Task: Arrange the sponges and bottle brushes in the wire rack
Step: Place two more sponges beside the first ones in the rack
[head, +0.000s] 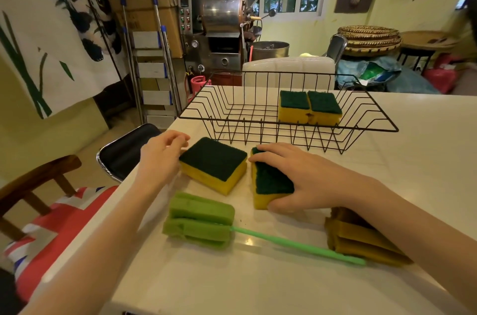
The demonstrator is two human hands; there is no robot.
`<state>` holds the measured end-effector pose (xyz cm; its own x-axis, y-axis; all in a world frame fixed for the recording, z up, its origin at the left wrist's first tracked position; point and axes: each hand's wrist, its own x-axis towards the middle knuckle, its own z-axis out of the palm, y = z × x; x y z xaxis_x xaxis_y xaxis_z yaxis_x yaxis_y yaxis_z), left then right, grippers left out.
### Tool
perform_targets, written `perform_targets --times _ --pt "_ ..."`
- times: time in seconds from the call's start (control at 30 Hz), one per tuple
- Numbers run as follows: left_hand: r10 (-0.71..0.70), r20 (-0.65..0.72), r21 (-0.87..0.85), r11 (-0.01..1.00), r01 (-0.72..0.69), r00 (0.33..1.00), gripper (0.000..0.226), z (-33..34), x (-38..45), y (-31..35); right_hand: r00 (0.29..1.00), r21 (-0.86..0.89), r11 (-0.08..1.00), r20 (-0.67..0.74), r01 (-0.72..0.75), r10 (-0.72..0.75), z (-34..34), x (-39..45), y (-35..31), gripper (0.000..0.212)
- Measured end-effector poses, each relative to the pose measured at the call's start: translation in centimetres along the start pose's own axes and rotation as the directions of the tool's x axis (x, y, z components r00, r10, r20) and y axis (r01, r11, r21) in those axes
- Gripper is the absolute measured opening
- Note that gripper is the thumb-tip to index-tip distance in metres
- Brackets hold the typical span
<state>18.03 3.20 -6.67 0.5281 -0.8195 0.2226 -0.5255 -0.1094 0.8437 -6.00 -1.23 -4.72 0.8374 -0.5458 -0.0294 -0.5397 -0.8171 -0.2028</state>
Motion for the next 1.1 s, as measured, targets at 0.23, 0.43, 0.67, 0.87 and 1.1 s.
perform_targets --times 0.23,0.43,0.67,0.87,1.1 --pt "0.244 0.101 0.145 0.956 -0.256 0.965 0.023 0.3 -1.6 1.4 0.999 0.11 0.993 -0.026 -0.032 0.035 0.2 0.0 0.1 0.086" --pt "0.026 0.364 0.56 0.793 -0.241 0.931 0.057 1.3 -1.3 4.1 0.997 0.232 0.97 -0.022 -0.071 0.079 0.1 0.1 0.3 0.072" --pt "-0.043 0.512 0.714 0.576 -0.397 0.858 0.056 2.4 -0.8 6.6 0.998 0.149 0.987 0.011 -0.064 0.063 -0.7 -0.1 0.6 0.069" --pt "-0.062 0.632 0.618 0.641 -0.454 0.772 0.06 1.7 0.0 7.2 0.997 0.13 0.989 0.029 -0.077 0.074 -1.6 -0.3 0.8 0.067" --pt "0.145 0.803 0.321 0.712 -0.625 0.579 0.038 0.0 0.4 8.7 0.993 0.225 0.974 -0.107 -0.02 0.046 -4.5 -1.6 1.0 0.061"
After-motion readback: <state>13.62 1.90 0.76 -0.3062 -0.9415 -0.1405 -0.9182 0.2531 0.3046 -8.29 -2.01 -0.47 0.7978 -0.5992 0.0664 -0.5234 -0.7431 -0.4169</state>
